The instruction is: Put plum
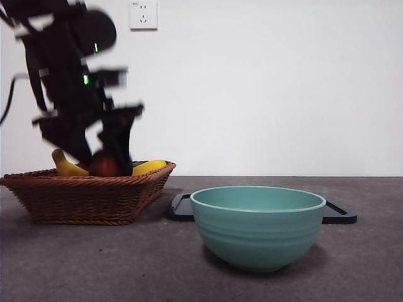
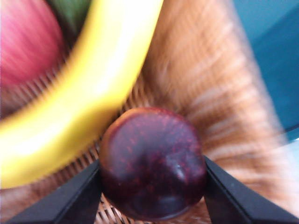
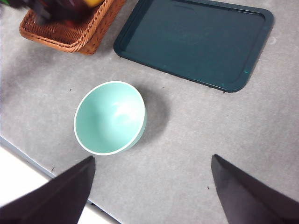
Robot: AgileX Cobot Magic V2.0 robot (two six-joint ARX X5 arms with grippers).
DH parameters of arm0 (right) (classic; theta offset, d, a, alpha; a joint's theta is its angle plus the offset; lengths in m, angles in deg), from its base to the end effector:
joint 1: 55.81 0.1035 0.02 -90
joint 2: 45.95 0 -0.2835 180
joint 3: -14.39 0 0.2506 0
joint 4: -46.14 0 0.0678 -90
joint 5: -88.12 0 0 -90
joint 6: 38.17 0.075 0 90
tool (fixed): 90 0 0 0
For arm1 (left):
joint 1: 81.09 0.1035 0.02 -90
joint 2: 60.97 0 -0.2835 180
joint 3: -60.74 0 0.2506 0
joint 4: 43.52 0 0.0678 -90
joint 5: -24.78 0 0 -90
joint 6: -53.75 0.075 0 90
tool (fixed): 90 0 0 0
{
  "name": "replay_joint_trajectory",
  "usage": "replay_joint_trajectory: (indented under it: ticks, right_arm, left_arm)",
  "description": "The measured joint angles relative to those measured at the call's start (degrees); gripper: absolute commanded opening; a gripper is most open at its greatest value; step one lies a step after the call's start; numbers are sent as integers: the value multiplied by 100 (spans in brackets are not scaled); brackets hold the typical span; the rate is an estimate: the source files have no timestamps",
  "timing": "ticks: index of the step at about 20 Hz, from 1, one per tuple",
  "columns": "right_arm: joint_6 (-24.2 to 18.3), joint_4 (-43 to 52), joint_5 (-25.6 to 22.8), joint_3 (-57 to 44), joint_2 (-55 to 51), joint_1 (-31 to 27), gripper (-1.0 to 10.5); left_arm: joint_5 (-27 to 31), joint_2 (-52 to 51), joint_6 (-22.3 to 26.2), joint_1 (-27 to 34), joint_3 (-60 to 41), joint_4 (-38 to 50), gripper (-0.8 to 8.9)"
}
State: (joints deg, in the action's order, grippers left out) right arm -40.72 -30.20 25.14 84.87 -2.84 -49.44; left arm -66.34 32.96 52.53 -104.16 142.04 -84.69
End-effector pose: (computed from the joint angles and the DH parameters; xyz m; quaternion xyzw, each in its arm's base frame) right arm 0.1194 0.0476 0.3109 0.0549 0.4018 0.2705 0.8731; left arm 0.3383 -0.1457 0.2163 0.0768 0.4461 -0.1821 0.8729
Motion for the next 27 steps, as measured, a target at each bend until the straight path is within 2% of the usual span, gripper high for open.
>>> replay_joint_trajectory:
  ticks: [3, 6, 9, 11, 17, 22, 27]
  right_arm:
    - [2, 0, 0, 0, 0, 0, 398]
    - [2, 0, 0, 0, 0, 0, 398]
    - [2, 0, -2, 0, 0, 0, 398]
    - [2, 0, -2, 2, 0, 0, 398]
    - [2, 0, -2, 0, 0, 0, 398]
    - [2, 0, -2, 2, 0, 0, 398]
    - [2, -2, -2, 0, 0, 0, 398]
  left_arm:
    - [-83, -894, 0, -232, 13, -289, 217]
    - [-450, -1613, -20, -599, 13, -787, 217]
    - [-780, -2109, -22, -1196, 15, -1139, 217]
    - [-789, -2149, -22, -1626, 22, -1266, 217]
    - [-789, -1512, -20, -2476, 22, -1012, 217]
    - [-787, -564, 20, -2889, 22, -623, 217]
    - [-758, 227, 122, -3051, 22, -160, 217]
